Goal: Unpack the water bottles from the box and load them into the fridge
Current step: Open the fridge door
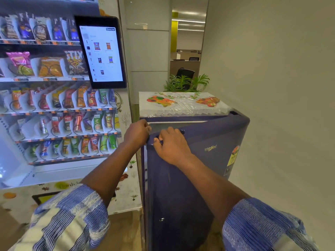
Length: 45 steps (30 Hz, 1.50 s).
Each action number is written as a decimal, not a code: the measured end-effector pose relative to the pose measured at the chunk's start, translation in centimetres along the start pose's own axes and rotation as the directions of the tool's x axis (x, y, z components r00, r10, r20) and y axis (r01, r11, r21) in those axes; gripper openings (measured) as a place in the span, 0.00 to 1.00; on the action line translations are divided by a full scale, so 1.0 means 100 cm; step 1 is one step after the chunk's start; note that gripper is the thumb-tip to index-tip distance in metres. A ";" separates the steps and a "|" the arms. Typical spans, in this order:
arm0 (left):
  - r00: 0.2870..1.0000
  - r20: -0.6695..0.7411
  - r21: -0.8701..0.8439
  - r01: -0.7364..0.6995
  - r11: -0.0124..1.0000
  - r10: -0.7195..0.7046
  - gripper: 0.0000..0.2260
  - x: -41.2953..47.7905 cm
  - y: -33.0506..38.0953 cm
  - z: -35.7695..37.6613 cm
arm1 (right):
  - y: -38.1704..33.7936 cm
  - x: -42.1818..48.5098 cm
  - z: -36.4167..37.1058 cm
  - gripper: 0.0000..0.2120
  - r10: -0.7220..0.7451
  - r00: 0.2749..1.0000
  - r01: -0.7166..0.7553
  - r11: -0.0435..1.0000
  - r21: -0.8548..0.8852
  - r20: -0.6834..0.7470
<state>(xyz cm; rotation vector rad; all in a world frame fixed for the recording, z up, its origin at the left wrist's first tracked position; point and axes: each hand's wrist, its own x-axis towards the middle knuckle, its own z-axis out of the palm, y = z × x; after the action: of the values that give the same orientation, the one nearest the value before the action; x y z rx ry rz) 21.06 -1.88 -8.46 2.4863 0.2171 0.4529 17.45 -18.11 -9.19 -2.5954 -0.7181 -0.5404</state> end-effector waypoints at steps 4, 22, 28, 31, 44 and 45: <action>0.999 0.018 -0.067 -0.028 0.997 0.030 0.09 -0.050 0.022 0.005 | 0.009 -0.039 -0.030 0.12 0.035 0.999 -0.038 0.994 0.097 0.033; 0.956 0.252 -0.085 -0.135 0.987 0.152 0.14 -0.158 0.078 0.118 | 0.087 -0.138 -0.145 0.18 0.333 0.939 -0.322 0.938 -0.128 0.084; 0.882 0.426 -0.020 -0.212 0.977 0.200 0.24 -0.173 0.089 0.164 | 0.115 -0.147 -0.176 0.17 0.406 0.898 -0.349 0.892 -0.286 0.171; 0.844 0.469 -0.053 -0.266 0.962 0.259 0.26 -0.181 0.100 0.181 | 0.129 -0.153 -0.183 0.16 0.441 0.877 -0.357 0.863 -0.357 0.189; 0.750 0.540 -0.084 -0.404 0.911 0.382 0.32 -0.202 0.164 0.235 | 0.198 -0.186 -0.214 0.17 0.532 0.835 -0.384 0.747 -0.542 0.142; 0.749 0.544 -0.064 -0.413 0.908 0.379 0.31 -0.201 0.169 0.238 | 0.204 -0.188 -0.213 0.17 0.538 0.834 -0.382 0.726 -0.572 0.126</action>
<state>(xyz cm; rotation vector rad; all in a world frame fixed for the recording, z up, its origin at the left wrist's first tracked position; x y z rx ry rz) 12.00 -33.33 -22.19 2.6012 -0.5521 -0.1263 8.30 -51.63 -5.09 -3.2557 0.0695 -0.2135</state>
